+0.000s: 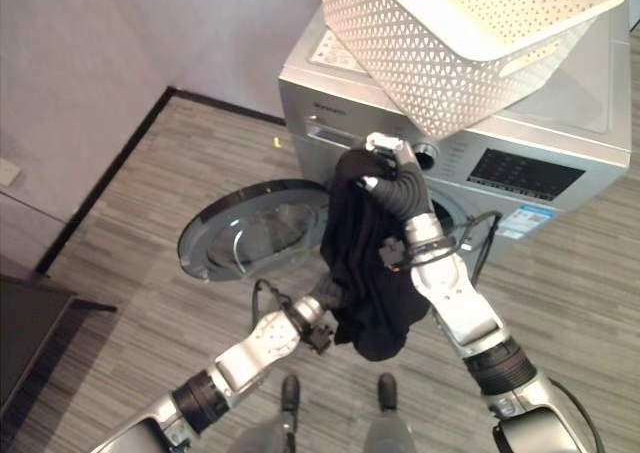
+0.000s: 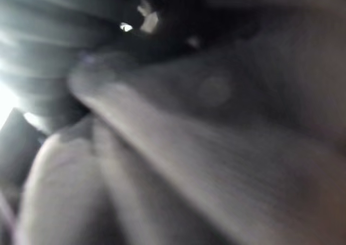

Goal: Grab the laundry basket,head to the washer,open it,put in the laundry and shut it.

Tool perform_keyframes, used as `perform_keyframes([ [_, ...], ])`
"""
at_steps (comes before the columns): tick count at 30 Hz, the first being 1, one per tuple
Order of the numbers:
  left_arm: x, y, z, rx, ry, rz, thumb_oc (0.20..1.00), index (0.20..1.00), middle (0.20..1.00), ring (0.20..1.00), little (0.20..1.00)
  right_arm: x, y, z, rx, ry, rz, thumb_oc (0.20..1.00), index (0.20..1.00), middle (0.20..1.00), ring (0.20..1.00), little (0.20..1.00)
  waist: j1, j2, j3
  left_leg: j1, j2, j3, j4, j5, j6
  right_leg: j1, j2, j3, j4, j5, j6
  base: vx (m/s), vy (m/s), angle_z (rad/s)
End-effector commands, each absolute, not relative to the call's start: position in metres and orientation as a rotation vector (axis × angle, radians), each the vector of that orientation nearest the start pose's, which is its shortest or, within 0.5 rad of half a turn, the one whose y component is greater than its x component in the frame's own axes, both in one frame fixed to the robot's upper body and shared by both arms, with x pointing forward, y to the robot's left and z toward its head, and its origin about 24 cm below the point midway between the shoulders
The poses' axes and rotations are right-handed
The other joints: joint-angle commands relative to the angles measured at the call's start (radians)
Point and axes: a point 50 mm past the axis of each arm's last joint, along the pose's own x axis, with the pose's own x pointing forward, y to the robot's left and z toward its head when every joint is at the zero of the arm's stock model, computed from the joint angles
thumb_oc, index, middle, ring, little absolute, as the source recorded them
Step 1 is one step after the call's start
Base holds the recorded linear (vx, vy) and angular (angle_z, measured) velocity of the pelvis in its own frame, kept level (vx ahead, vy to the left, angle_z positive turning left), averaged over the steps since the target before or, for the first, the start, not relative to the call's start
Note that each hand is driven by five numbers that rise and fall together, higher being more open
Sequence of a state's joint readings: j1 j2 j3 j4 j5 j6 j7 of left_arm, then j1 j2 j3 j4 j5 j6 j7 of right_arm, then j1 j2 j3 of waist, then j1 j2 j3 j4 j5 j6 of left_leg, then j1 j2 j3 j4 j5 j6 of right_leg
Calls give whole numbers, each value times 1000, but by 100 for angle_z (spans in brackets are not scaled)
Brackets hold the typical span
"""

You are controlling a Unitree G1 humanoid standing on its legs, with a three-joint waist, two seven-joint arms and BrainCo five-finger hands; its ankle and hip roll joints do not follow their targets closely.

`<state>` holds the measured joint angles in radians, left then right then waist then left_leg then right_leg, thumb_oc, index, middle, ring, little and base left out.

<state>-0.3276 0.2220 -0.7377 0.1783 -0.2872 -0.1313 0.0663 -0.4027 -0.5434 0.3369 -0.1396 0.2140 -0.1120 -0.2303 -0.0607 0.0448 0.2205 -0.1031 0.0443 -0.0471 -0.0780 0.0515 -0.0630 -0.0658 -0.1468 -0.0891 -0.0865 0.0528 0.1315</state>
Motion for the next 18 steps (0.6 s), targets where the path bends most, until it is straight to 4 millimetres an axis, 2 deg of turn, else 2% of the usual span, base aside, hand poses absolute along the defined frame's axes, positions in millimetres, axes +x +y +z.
perform_keyframes([
  [1, 264, 38, 65, -10, -155, -589, 200, 200, 200, 200, 200, 286, -151, 191, -292, -624, 236, 1000, 1000, 1000, 1000, 1000, 34, -25, -40, 18, -106, 56, 1, -109, 95, -13, 4, 42, 123, -125, -2, 18, 22, -4],
  [2, 264, 38, 64, -11, -154, -589, 200, 200, 200, 200, 200, 286, -150, 191, -292, -623, 237, 1000, 1000, 1000, 1000, 1000, 34, -26, -41, 18, -106, 56, 1, -109, 95, -14, 4, 42, 123, -125, -2, 0, 0, 0],
  [6, 267, 77, 57, -30, -139, -461, 200, 200, 200, 200, 200, 277, -173, 193, -320, -626, 245, 1000, 1000, 1000, 1000, 1000, 36, -31, -53, 11, -112, 70, 2, -115, 97, -14, -7, 44, 112, -116, 10, 35, 41, -2],
  [7, 267, 77, 57, -30, -138, -461, 200, 200, 200, 200, 200, 277, -173, 192, -320, -625, 245, 1000, 1000, 1000, 1000, 1000, 36, -31, -54, 10, -112, 70, 2, -115, 97, -14, -7, 44, 111, -116, 10, 0, 0, 0],
  [11, 259, 105, 47, -48, -103, -381, 200, 200, 200, 200, 200, 265, -212, 179, -293, -574, 98, 1000, 1000, 1000, 1000, 1000, 28, -42, -70, 11, -114, 76, 2, -123, 102, -9, -13, 50, 104, -107, 20, 53, 37, 1],
  [12, 257, 111, 44, -53, -89, -366, 200, 200, 200, 200, 200, 261, -221, 173, -286, -551, 61, 1000, 1000, 1000, 1000, 1000, 26, -46, -74, 12, -112, 78, 3, -127, 104, -9, -15, 52, 105, -105, 23, 69, 44, 0],
  [14, 253, 125, 40, -46, -75, -325, 200, 200, 200, 200, 200, 247, -247, 139, -279, -419, -79, 1000, 1000, 1000, 1000, 1000, 10, -54, -75, 10, -107, 83, 23, -141, 111, -11, -20, 62, 133, -106, 33, 52, 48, -8],
  [15, 252, 125, 39, -45, -73, -327, 200, 200, 200, 200, 200, 246, -247, 139, -278, -417, -81, 1000, 1000, 1000, 1000, 1000, 13, -56, -77, 9, -107, 84, 25, -143, 111, -13, -21, 63, 137, -109, 33, 30, 67, -21],
  [16, 252, 128, 37, -53, -63, -308, 200, 200, 200, 200, 200, 231, -265, 109, -297, -283, -164, 1000, 1000, 1000, 1000, 1000, -7, -57, -69, 15, -107, 71, 46, -155, 118, -24, -15, 91, 214, -117, 34, 35, 77, -18],
  [17, 252, 127, 36, -58, -60, -307, 200, 200, 200, 200, 200, 220, -274, 87, -301, -181, -210, 1000, 1000, 1000, 1000, 1000, -25, -54, -61, 27, -109, 54, 57, -164, 125, -52, -5, 125, 300, -116, 34, 21, 75, -3],
  [18, 252, 127, 37, -58, -60, -308, 200, 200, 200, 200, 200, 220, -274, 87, -301, -181, -211, 1000, 1000, 1000, 1000, 1000, -23, -54, -64, 20, -108, 56, 57, -160, 124, -60, -4, 127, 302, -113, 34, -2, 76, 6],
])
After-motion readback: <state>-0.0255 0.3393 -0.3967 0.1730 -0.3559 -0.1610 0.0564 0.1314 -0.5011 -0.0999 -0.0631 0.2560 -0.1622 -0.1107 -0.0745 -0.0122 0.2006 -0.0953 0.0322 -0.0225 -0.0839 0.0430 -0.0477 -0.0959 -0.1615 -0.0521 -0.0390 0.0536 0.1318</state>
